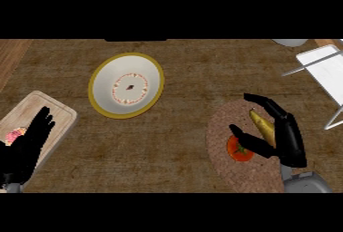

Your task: Pick the pear from the placemat and place it in the tiered shelf

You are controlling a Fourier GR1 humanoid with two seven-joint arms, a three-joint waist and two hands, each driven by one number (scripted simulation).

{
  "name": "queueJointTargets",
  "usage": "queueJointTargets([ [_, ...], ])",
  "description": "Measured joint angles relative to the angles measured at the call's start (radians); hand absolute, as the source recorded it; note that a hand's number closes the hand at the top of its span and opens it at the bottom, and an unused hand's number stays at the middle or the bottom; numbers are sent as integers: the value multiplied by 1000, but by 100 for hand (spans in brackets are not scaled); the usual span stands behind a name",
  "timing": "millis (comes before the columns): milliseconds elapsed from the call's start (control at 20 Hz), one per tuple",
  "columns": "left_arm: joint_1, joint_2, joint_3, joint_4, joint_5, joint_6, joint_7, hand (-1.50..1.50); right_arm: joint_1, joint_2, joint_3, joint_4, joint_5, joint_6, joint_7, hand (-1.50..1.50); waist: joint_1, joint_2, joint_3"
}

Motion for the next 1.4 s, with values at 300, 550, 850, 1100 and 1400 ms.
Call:
queueJointTargets([
  [300, -2, 4, 18, 21, 1, -19, 4, 0, 133, 3, 73, -75, 329, -146, 183, -150, -5, -8, -2],
  [550, -15, 2, 21, 43, -6, -21, 9, 0, 163, -43, 79, -159, 589, -39, 447, -150, -8, -10, -5],
  [850, -25, -9, 17, 47, -14, -24, 3, 0, 165, -106, 134, -220, 760, 282, 687, -150, 7, -8, -7],
  [1100, -24, -8, 23, 37, -13, -38, 11, 0, 108, -108, 194, -286, 835, 576, 850, -150, 18, -7, -4],
  [1400, -35, -21, 45, 52, -27, -58, 16, 0, 4, -73, 187, -242, 872, 778, 914, -150, 20, -5, -2],
])
